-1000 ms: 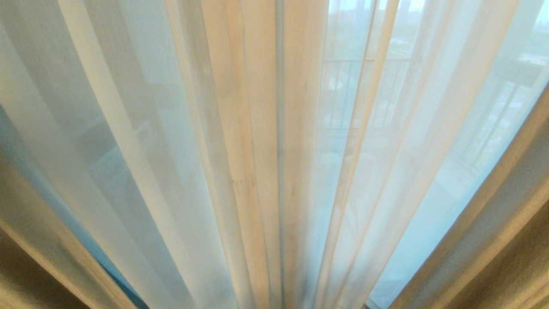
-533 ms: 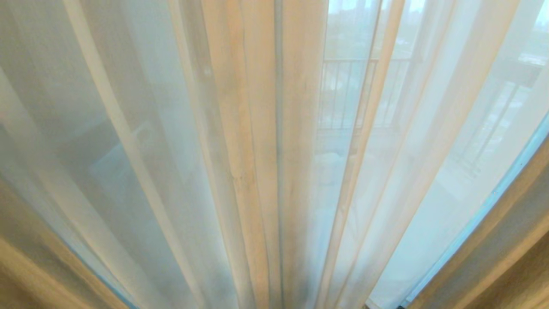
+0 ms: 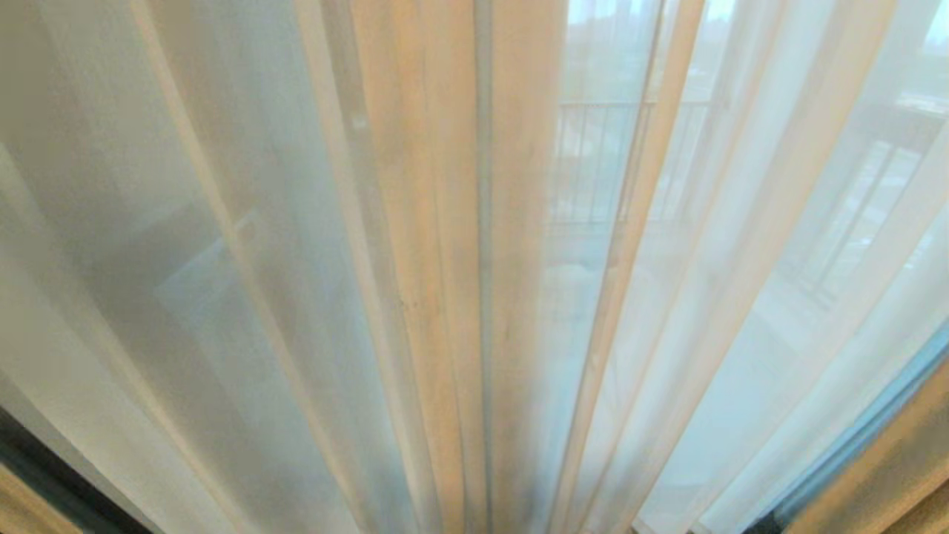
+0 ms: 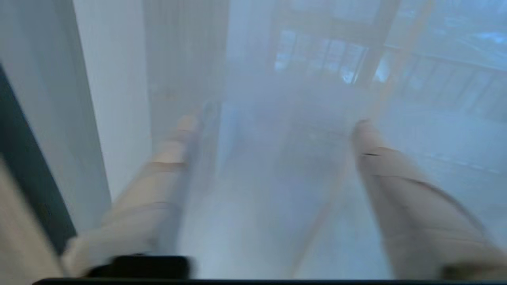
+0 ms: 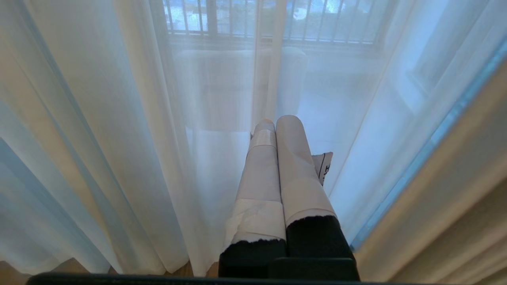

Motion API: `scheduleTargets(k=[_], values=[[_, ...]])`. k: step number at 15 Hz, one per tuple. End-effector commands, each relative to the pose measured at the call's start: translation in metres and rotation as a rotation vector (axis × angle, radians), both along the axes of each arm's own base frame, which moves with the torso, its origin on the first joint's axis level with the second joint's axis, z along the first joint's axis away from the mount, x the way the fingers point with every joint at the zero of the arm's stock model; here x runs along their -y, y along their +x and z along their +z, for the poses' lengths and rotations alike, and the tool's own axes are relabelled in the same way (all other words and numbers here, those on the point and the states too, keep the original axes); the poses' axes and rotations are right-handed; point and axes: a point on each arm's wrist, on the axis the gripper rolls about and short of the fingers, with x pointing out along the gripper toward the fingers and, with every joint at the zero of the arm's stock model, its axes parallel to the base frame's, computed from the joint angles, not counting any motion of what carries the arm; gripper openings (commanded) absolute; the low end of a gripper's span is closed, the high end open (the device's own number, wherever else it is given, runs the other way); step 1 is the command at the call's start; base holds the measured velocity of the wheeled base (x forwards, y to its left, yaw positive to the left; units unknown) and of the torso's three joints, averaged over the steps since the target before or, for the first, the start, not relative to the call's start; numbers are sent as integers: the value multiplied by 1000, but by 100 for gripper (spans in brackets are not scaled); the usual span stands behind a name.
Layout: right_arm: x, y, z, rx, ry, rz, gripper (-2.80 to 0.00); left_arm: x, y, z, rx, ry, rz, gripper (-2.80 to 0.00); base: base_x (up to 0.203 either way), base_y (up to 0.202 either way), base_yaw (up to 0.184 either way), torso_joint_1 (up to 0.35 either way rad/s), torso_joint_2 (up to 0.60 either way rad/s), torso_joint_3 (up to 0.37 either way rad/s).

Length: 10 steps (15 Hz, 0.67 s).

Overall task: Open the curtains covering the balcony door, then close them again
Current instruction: Pull the outer curtains open on both sides

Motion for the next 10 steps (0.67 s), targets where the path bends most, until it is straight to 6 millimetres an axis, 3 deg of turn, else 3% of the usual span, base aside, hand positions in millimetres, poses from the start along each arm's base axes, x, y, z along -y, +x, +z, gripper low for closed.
scheduleTargets(k=[1,6,10], values=[[0,0,0,0,-1,1,-280,17,-13,-2,11,13,-9,-280,0,0,0,0,0,0],[0,0,0,0,-1,1,-280,48,-23,-19,-2,-4,-86,-280,0,0,0,0,0,0],[0,0,0,0,-1,0,-280,80,-21,-43,-34,-37,-248,-280,0,0,0,0,0,0]])
